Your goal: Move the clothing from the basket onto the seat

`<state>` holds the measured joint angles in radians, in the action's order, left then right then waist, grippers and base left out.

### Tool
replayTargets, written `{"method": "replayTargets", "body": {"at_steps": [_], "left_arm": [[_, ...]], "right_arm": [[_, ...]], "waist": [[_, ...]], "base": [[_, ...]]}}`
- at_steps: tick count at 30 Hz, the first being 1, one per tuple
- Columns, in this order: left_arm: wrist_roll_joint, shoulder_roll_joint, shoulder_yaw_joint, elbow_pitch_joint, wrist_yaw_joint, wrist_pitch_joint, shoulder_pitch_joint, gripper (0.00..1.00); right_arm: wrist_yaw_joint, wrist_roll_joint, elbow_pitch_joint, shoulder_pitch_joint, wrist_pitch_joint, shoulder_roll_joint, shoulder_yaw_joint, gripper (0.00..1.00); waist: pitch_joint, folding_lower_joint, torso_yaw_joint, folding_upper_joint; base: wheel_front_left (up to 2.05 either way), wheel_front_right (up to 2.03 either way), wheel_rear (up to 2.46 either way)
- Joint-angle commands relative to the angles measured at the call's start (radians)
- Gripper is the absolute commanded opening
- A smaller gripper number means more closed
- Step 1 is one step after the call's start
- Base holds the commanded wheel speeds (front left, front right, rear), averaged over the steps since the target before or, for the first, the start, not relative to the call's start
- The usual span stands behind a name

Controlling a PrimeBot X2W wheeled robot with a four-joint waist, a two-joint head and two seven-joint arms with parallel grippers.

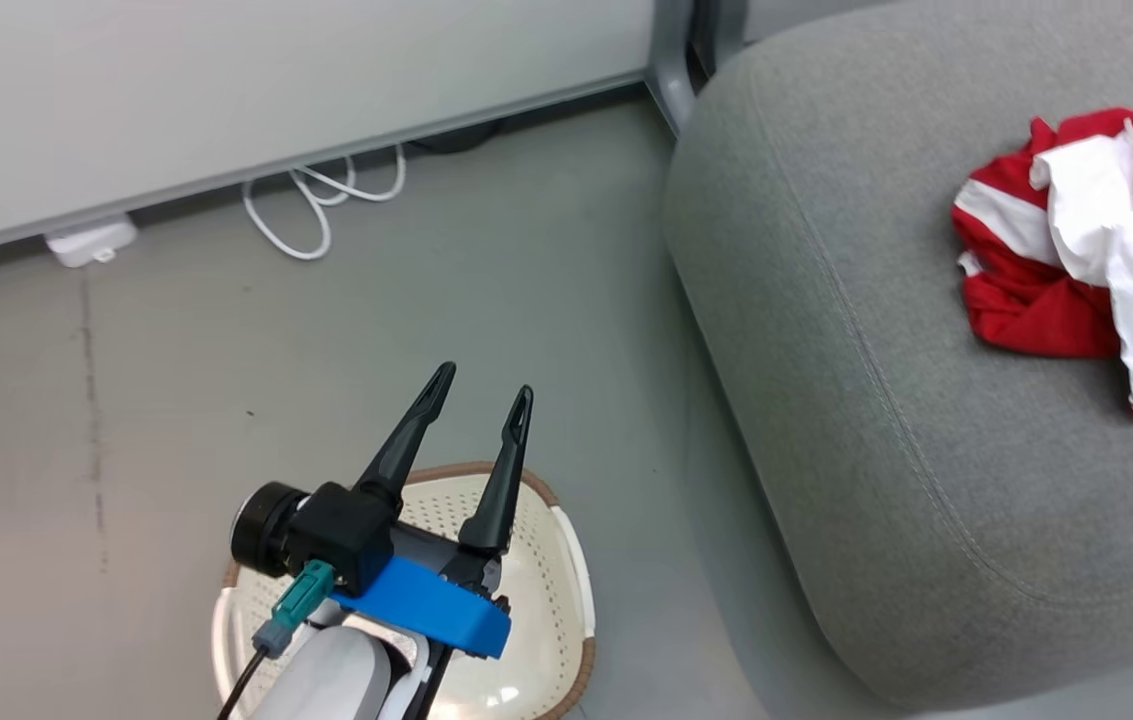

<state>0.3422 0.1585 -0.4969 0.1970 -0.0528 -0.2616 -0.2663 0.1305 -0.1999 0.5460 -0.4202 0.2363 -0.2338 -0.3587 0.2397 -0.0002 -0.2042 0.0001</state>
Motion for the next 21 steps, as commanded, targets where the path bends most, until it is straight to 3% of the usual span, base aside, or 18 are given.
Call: {"method": "replayTargets", "body": {"at_steps": [1,13,21], "left_arm": [[-0.004,-0.006,0.015,0.005,-0.003,-0.004,0.020,1.00],[-0.029,-0.057,0.163,0.043,-0.025,-0.005,0.116,1.00],[-0.059,-0.082,0.246,0.044,-0.032,-0.004,0.155,1.00]], "right_arm": [[0.001,-0.006,-0.028,0.036,-0.006,0.007,-0.001,1.00],[0.001,0.031,-0.332,0.263,-0.097,0.112,0.027,1.00],[0.001,0.052,-0.426,0.349,-0.130,0.150,0.072,1.00]], "waist": [[-0.032,0.0002,0.033,-0.0001],[-0.113,0.0002,0.136,-0.0001],[-0.142,0.0002,0.198,-0.0001]], "base": [[0.00,0.00,0.00],[0.00,0.00,0.00],[0.00,0.00,0.00]]}}
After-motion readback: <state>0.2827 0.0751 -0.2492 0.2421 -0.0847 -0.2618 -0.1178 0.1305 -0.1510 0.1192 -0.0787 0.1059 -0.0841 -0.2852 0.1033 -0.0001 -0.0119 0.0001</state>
